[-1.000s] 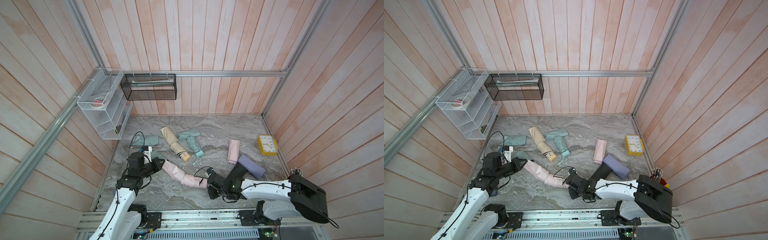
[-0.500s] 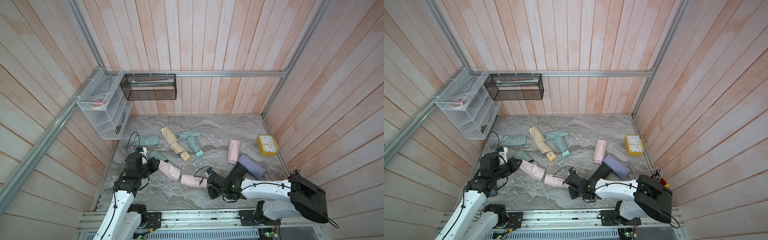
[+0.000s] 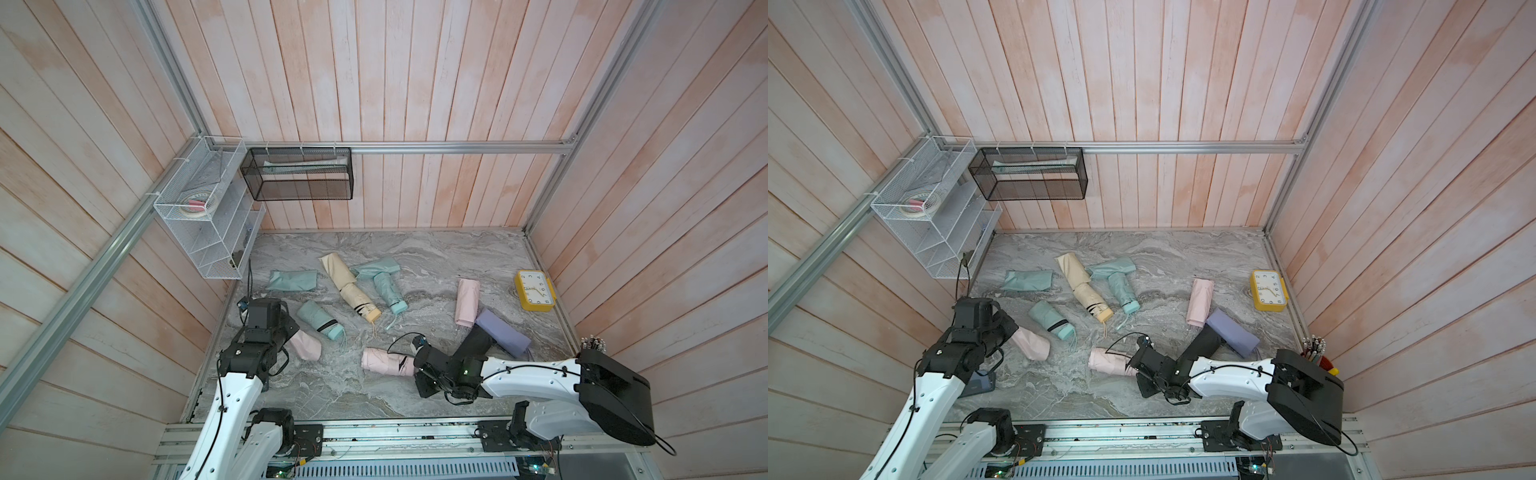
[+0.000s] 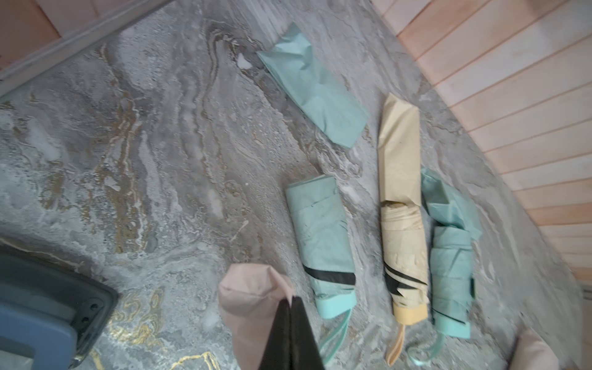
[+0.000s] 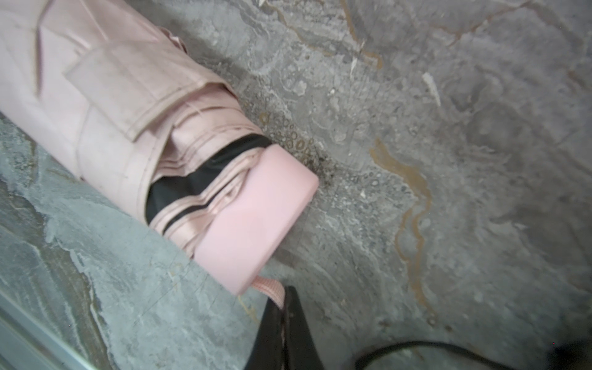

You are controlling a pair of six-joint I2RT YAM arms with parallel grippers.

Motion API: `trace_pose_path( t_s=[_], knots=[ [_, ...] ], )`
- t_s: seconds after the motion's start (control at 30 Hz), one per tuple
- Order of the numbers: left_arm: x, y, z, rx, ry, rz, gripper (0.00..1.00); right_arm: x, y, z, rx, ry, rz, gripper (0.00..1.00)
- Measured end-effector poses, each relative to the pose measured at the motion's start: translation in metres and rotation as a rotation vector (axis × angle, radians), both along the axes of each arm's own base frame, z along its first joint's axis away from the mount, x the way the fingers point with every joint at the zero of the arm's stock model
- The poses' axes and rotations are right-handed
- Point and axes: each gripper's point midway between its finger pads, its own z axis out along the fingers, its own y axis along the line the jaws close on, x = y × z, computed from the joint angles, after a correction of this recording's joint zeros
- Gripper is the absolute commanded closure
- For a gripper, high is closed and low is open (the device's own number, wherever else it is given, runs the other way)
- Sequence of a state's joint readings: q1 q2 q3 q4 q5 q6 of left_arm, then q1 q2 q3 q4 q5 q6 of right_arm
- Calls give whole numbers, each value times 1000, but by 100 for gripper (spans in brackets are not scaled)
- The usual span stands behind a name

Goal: Take umbrellas out of sleeves
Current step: Place the umbrella sleeve at the center of the board, then move the umbrella to the center of the board.

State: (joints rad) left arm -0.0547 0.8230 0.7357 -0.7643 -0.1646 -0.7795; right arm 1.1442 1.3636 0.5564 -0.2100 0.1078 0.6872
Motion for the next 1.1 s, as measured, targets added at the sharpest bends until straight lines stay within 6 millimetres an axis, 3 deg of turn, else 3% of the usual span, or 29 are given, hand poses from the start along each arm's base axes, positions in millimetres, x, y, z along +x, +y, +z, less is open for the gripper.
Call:
trace_pose_path(
  t_s=[0.1,0.13,0.2,0.23,0.27,0.33,0.53,0.7,0.87,1.1],
  knots=[
    [3,9,-10,5,37,33,100,1,2,0,-4,0,5,85],
    [5,12,-12,4,39,43,93,1,3,1,-2,1,7,82],
    [8,17,-17,-11,38,47,47,0,4,2,2,4,13,77],
    [9,19,-19,-23,33,48,31,0,5,3,7,6,18,75],
    [10,21,-21,-38,28,51,16,-1,5,5,13,7,22,74],
    [11,24,-22,-59,18,53,1,-1,7,11,35,7,27,71],
    [19,16,-14,-109,-33,-9,0,5,17,41,224,36,39,61],
    [16,-4,5,-156,-148,-113,1,15,16,48,338,80,16,50],
    [10,-28,15,-235,-228,-215,15,22,18,38,326,126,9,50],
    [-5,-54,1,-357,-233,-308,22,17,27,12,290,236,19,50]
  ],
)
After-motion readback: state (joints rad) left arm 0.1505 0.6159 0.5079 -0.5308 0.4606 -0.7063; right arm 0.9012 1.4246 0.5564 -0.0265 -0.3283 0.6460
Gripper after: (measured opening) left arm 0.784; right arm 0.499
